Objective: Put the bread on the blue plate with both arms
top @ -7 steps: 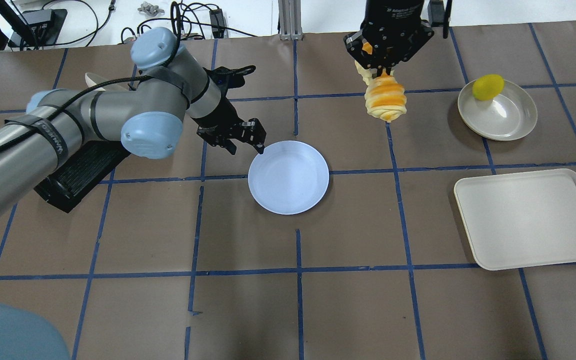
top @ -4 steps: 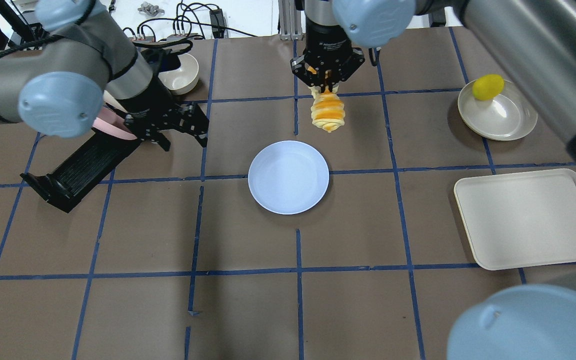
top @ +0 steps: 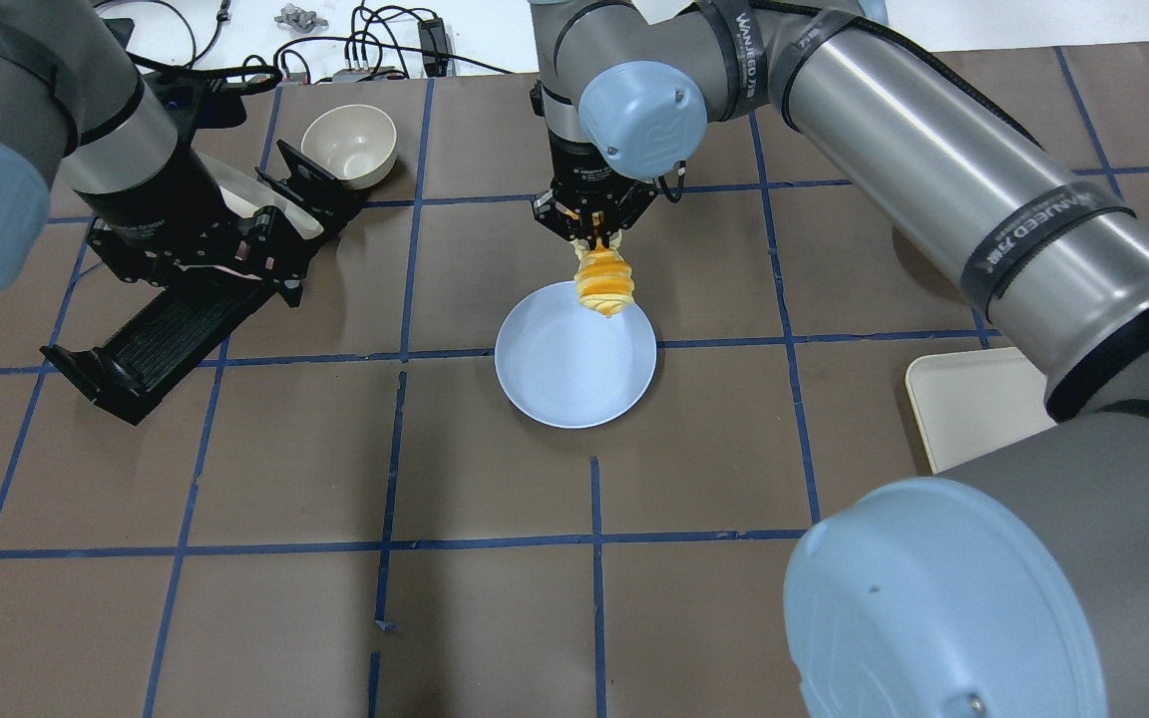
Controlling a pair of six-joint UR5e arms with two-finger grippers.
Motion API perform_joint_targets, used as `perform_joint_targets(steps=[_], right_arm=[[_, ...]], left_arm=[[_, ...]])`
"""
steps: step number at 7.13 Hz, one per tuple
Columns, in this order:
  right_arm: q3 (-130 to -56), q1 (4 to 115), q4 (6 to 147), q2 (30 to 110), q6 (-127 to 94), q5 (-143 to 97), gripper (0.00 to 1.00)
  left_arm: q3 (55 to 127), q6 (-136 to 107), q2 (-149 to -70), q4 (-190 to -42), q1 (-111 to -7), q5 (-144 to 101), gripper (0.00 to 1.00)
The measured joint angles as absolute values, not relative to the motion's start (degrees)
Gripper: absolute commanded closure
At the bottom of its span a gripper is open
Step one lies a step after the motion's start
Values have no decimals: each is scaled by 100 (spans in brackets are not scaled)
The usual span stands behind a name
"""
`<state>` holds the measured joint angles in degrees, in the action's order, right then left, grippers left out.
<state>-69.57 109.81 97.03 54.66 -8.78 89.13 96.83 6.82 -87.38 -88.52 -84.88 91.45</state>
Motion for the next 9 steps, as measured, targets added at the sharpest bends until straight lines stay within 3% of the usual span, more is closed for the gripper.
perform_joint_targets(steps=[3,6,7,8,9], right_arm=[[-7563,11089,10517,5339,-891,8910,100],[-7725,11194,10866,5307,-931,8911,99],[-7733,11224,10899,5292,-935,8919,68],[-7736,11235,10908,5287,-930,8944,8],[-7743,11238,10907,5286,-906,8987,0]], left_arm=[[9722,685,-8448,-9035,-8509,9036,0],[9685,658,-8423,-9033,-8508,8941,0],[9646,633,-8428,-9039,-8506,8956,0],[9505,622,-8498,-9091,-8495,8972,0],[9289,618,-8621,-9206,-8485,8972,0]])
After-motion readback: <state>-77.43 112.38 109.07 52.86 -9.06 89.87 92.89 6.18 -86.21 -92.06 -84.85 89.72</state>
